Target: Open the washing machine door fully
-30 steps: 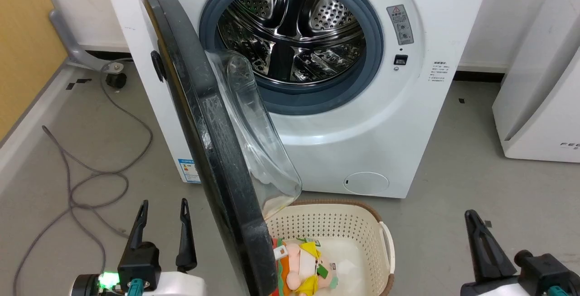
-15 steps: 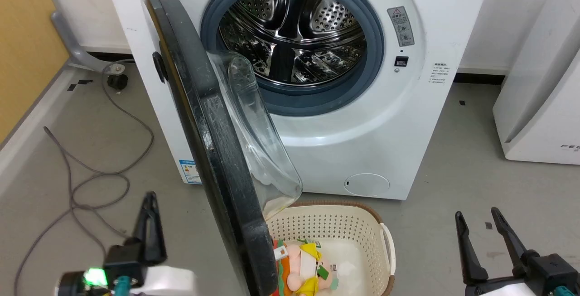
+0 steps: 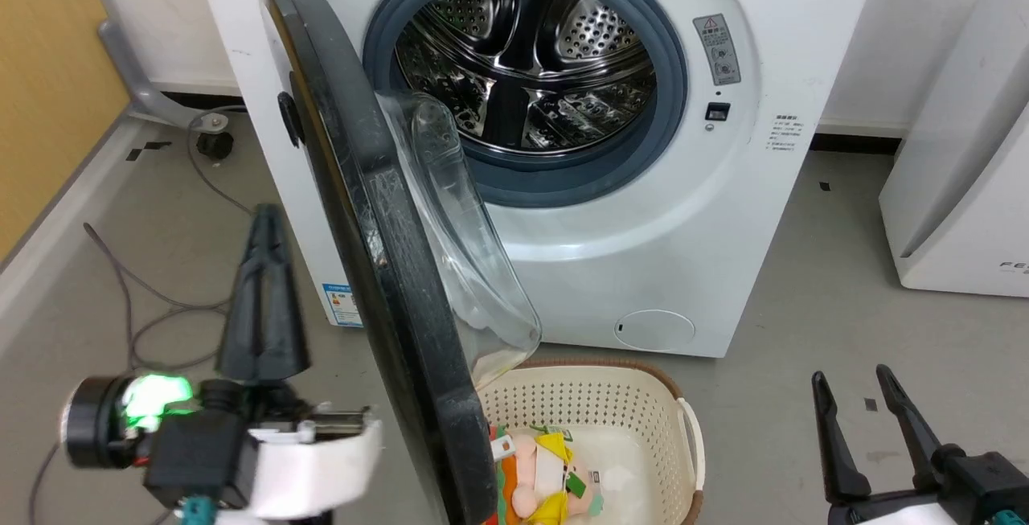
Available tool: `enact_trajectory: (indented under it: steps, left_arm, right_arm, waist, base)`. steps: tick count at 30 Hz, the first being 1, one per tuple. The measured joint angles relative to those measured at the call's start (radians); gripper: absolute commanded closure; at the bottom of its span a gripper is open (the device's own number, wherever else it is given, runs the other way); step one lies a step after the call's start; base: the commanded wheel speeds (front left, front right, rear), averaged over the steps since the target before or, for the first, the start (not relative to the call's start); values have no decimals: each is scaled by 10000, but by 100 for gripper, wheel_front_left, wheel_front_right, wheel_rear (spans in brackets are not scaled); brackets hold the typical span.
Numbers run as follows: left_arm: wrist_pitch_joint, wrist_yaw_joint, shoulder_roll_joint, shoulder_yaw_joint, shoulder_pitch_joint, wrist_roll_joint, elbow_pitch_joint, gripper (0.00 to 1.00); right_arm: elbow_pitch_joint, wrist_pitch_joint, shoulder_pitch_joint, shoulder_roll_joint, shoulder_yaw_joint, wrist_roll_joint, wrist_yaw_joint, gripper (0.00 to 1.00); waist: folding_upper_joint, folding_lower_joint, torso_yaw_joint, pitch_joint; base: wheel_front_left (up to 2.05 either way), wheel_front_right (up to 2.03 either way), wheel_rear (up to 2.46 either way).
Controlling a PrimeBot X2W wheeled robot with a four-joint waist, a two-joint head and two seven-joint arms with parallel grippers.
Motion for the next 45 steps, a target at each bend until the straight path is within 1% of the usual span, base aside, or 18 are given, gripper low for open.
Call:
enact_trajectory:
  steps: [5, 12, 20, 27, 30, 34, 35, 38, 45]
  left_arm:
    - [0, -336, -6, -1139, -312, 107, -650, 100]
    - [0, -763, -27, -2646, -517, 115, -1020, 100]
    - [0, -1262, -94, -4284, -612, 46, -865, 100]
    - [0, -1505, -221, -5340, -603, -79, -345, 100]
    - [2, -1536, -230, -5618, -586, -79, -81, 100]
    - [0, -1534, -180, -5739, -412, -96, 242, 100]
    - [2, -1522, -69, -5781, -255, -130, 460, 100]
    - [0, -1507, 27, -5797, -116, -163, 644, 100]
    - [2, -1160, 259, -5572, 296, -255, 1227, 100]
  right_arm:
    - [-2, 0, 58, 0, 15, 0, 0, 0]
    - [-2, 0, 94, 0, 35, 0, 0, 0]
    - [-2, 0, 116, 0, 17, 2, 2, 0]
    - [-6, 0, 119, 0, 31, 2, 0, 0]
    - [-6, 0, 120, 0, 23, 2, 0, 0]
    - [-4, 0, 120, 0, 21, 2, 0, 0]
    - [-4, 0, 120, 0, 13, 2, 2, 0]
    - [0, 0, 120, 2, 13, 2, 0, 0]
    - [21, 0, 120, 2, -8, 12, 2, 0]
  waist:
    - [0, 0, -4, -15]
    - [0, 0, -52, -56]
    - [0, 0, -31, -93]
    - [0, 0, 38, -77]
    - [0, 0, 67, -61]
    - [0, 0, 82, -47]
    - [-1, 0, 104, -35]
    - [0, 0, 128, -18]
    - [0, 0, 263, 63]
  base:
    - [0, 0, 0]
    - [0, 0, 0]
    - [0, 0, 0]
    - [0, 0, 0]
    - [0, 0, 0]
    - [0, 0, 0]
    - [0, 0, 0]
    - [0, 0, 0]
    - [0, 0, 0]
